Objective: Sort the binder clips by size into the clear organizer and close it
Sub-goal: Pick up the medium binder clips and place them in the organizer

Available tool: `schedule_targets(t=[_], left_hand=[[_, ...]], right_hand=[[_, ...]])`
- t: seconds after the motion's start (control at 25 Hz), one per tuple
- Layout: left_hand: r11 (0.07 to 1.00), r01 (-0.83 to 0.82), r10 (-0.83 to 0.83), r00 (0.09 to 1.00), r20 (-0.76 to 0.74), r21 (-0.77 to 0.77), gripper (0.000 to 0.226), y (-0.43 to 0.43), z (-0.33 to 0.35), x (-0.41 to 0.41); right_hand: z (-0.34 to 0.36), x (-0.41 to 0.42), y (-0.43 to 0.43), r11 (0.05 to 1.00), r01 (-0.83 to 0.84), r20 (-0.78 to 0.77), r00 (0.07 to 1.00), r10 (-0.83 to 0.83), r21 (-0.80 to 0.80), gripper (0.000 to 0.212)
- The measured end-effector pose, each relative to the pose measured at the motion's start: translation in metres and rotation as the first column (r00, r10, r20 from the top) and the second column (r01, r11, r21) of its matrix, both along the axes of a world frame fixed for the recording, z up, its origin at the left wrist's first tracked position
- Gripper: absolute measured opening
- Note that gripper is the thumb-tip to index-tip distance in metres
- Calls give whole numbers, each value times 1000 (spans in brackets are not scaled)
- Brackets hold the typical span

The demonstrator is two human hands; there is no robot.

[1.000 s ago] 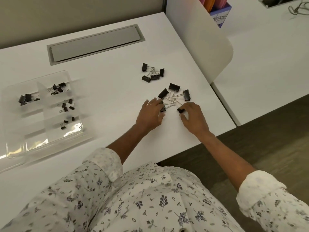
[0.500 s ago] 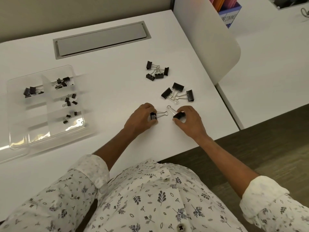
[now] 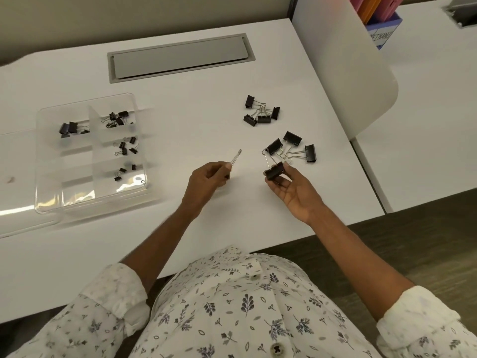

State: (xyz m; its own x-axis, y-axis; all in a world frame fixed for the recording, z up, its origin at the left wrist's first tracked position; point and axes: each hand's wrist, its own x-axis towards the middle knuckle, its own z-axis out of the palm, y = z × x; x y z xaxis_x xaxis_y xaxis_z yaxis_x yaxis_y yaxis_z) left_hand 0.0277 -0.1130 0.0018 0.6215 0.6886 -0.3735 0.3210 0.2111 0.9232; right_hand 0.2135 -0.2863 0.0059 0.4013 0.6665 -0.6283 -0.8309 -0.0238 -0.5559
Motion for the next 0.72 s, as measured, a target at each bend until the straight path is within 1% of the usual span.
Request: schedule_targets(t=[0.04,0.08,0.16,0.24,0.32,0.4,0.44,0.52,0.6,0.64,0.72], left_hand=[[993,-18,26,997,68,-116,34,4,3,-7],[980,-28,52,991,121,-196,36,10,6,-15],[948,-55,116,977,178,-314,37,20,11,-30],[893,-90,208,951,227,-441,34,29,16,-44],[865,-109,267,927,264,-490,29,41,22,-61],[898,-138,263,929,259,-418,29,58,30,-79],[922,-167,262,933,245,-350,31,67,34,-89],[943,-279,315,924,218,-181,33,90,44,-118],[926,-378,366,910,195,27,33,118,51,-150],[906,-398,373,911,175,143,35,134,52,-167],[847,-392,382,918,101,360,40,170,45,-205]], right_hand=[[1,-3,5,1000,-2,-50,999,3,19,37],[2,-9,13,999,-12,-79,997,15,31,40],[6,-24,29,999,-38,-105,994,41,35,41],[13,-39,45,997,-58,-122,990,65,53,37],[22,-58,67,995,-72,-108,991,79,72,28],[28,-80,91,992,-81,-82,993,89,96,20],[30,-91,103,991,-92,-72,992,99,100,17],[33,-118,131,986,-137,-48,989,142,95,13],[37,-144,157,974,-211,21,978,209,87,11],[40,-158,169,964,-254,78,966,248,80,12],[43,-186,195,943,-325,179,934,308,72,21]])
